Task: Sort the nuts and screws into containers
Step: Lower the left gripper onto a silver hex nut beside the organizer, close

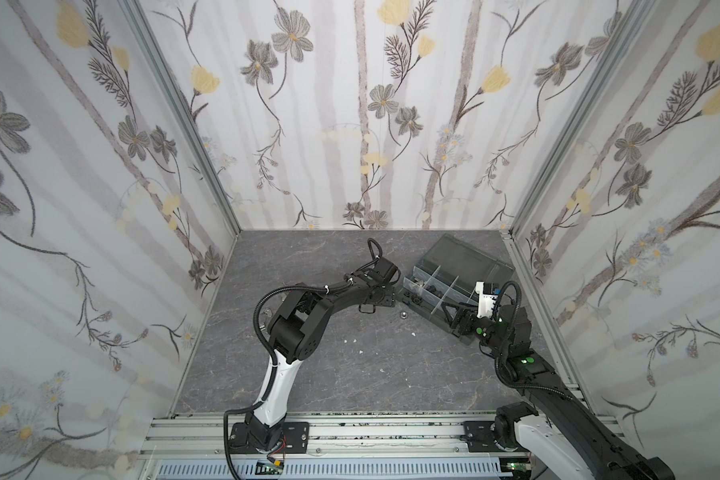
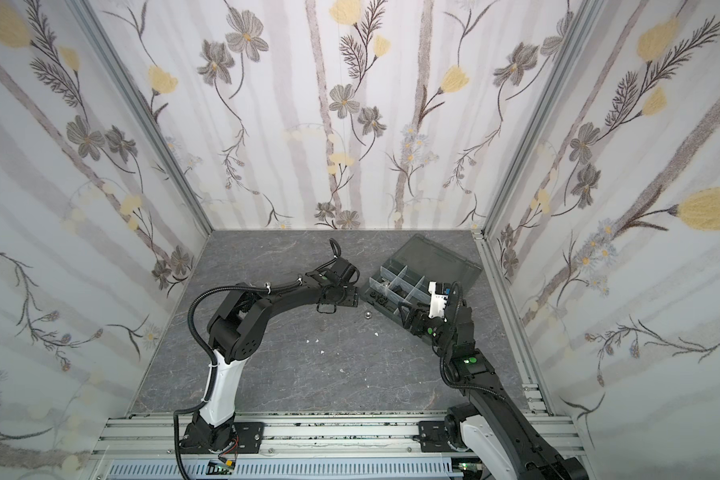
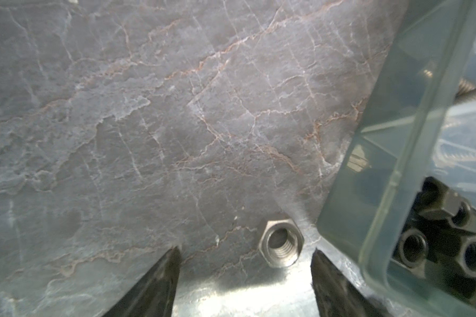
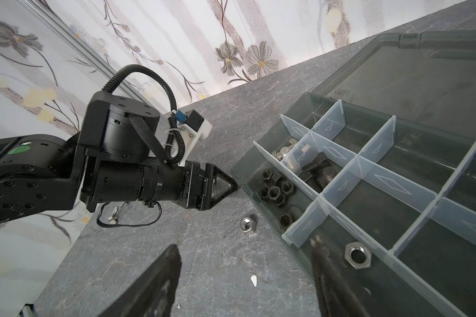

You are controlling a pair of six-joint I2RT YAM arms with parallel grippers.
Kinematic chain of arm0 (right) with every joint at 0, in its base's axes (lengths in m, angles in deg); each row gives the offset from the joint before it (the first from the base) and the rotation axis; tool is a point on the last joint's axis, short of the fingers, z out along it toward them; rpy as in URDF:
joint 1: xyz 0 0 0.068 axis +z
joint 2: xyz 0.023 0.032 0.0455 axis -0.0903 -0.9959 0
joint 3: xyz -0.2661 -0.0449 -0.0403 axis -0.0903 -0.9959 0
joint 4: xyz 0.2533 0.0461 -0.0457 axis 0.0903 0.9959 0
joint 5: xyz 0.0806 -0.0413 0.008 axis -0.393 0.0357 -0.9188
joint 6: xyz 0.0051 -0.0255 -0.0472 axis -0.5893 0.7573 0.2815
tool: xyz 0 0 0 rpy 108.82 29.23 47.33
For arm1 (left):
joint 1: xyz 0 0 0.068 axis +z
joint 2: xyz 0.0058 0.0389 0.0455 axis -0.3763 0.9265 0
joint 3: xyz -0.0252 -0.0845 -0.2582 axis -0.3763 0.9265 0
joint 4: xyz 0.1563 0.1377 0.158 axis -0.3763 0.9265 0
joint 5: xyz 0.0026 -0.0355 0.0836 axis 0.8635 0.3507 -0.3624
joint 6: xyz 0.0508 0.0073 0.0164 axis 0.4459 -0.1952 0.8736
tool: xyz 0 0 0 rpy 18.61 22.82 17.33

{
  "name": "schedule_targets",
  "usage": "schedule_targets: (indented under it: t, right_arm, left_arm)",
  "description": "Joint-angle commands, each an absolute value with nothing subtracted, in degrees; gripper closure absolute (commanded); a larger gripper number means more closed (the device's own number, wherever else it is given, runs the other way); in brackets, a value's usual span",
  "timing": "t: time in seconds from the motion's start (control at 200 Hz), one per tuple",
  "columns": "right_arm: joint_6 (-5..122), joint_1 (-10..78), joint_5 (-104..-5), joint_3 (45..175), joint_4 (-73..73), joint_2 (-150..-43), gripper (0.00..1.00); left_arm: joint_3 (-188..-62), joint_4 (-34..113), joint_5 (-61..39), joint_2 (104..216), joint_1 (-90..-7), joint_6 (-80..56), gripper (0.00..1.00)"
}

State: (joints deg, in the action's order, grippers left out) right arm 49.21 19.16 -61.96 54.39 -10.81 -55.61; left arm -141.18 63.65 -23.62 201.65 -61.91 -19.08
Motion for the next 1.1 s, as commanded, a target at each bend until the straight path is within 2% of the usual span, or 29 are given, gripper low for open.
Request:
schedule_targets:
  t: [0.0, 0.26, 1.004, 1.094]
  right_arm:
    - [48.7, 19.2, -62.3, 54.2, -13.1, -55.5, 0.25]
    - [48.8, 19.2, -62.3, 54.1, -13.0, -55.1, 0.25]
    - [48.6, 19.2, -61.9, 53.8, -13.1, -54.9, 0.24]
    - [48.6, 19.2, -61.7, 53.8, -13.2, -54.9, 0.24]
  left_arm:
    - [-142.1, 64.8, -24.7, 202.5, -61.9, -18.7, 0.26]
    - [-142.3, 64.7, -26.1, 203.2, -61.7, -18.8, 0.44]
    - [-142.5, 64.6, -28.1, 203.8, -61.6, -18.5, 0.81]
    - [-142.4, 64.6, -27.9, 203.6, -61.6, -18.4, 0.83]
